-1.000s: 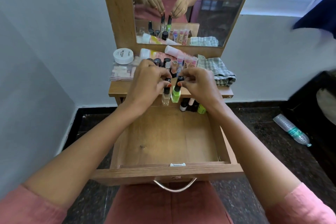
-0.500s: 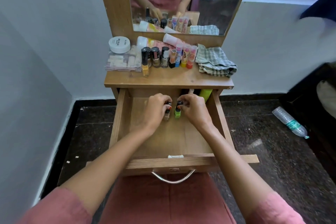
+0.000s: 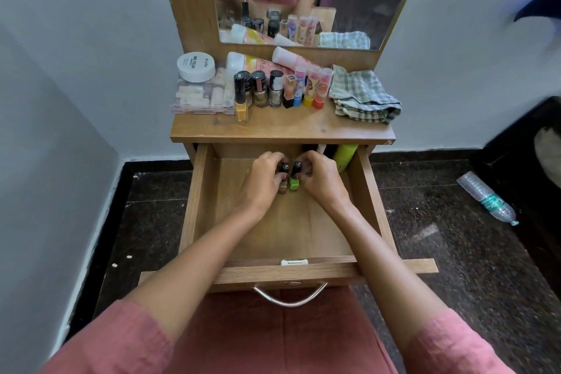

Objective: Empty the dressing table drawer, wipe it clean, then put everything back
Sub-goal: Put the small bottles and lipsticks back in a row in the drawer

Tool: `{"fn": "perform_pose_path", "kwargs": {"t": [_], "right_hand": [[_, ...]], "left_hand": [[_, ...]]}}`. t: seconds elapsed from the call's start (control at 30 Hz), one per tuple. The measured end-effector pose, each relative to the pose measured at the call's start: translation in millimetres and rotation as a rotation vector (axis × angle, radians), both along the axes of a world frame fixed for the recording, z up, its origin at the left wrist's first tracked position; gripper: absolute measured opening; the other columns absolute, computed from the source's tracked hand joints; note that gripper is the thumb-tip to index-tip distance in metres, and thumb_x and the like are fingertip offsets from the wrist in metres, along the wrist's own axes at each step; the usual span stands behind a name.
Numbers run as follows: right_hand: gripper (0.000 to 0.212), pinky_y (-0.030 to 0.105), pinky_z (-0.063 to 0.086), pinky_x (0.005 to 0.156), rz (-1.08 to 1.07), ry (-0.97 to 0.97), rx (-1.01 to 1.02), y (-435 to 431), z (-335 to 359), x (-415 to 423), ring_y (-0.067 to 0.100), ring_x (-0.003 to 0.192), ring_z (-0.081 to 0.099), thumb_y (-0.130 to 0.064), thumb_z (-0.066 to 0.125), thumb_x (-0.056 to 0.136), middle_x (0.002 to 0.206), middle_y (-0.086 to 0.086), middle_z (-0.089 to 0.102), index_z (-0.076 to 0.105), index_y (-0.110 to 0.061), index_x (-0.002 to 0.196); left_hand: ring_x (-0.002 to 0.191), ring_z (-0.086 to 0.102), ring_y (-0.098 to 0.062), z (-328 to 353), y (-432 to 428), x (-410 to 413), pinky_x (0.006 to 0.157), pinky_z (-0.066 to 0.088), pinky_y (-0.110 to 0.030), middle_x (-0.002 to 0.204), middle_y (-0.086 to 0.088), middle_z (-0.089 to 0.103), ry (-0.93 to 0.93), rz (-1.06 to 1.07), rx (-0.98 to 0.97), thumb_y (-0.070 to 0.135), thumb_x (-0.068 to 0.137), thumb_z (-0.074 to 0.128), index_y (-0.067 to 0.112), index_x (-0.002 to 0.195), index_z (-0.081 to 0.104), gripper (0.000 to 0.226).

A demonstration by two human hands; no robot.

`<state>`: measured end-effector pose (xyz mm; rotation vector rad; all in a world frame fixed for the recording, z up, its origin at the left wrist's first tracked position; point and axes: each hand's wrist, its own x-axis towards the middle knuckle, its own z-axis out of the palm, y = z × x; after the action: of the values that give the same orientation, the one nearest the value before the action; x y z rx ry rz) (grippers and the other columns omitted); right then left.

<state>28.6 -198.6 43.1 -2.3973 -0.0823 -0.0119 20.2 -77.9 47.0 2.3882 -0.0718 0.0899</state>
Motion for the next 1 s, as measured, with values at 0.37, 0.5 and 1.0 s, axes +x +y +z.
{"fn": "perform_pose_path", "kwargs": {"t": [0.37,0.5,1.0], "right_hand": [[0.013,0.038,0.049,0.078,-0.184,0.261,0.051,6.6,-31.8,4.0,0.031,0.081,0.059,-0.003,0.057,0.079,0.085,0.018,0.062,0.060,0.005,0.088],[0.003,0.039,0.049,0.081,-0.247,0.257,0.140,7.7,-36.0,11.7,0.023,0.080,0.052,-0.003,0.057,0.081,0.083,0.012,0.058,0.059,-0.005,0.084],[0.016,0.039,0.052,0.076,-0.386,0.233,0.206,10.0,-48.4,31.6,0.038,0.088,0.065,-0.005,0.053,0.086,0.090,0.022,0.069,0.068,0.002,0.086]], "left_hand": [[0.090,0.063,-0.031,-28.9,-2.8,12.9,0.072,0.045,-0.030,0.097,-0.019,0.067,0.284,0.139,-0.168,-0.001,0.074,0.064,-0.001,0.096,0.059,0.023],[0.088,0.062,-0.031,-36.7,-7.1,23.6,0.074,0.047,-0.033,0.096,-0.021,0.066,0.311,0.193,-0.264,-0.005,0.074,0.060,-0.001,0.092,0.059,0.019],[0.087,0.062,-0.031,-43.1,-16.4,43.3,0.065,0.039,-0.025,0.097,-0.021,0.067,0.230,0.264,-0.314,-0.012,0.077,0.045,-0.003,0.099,0.063,0.030]]}}
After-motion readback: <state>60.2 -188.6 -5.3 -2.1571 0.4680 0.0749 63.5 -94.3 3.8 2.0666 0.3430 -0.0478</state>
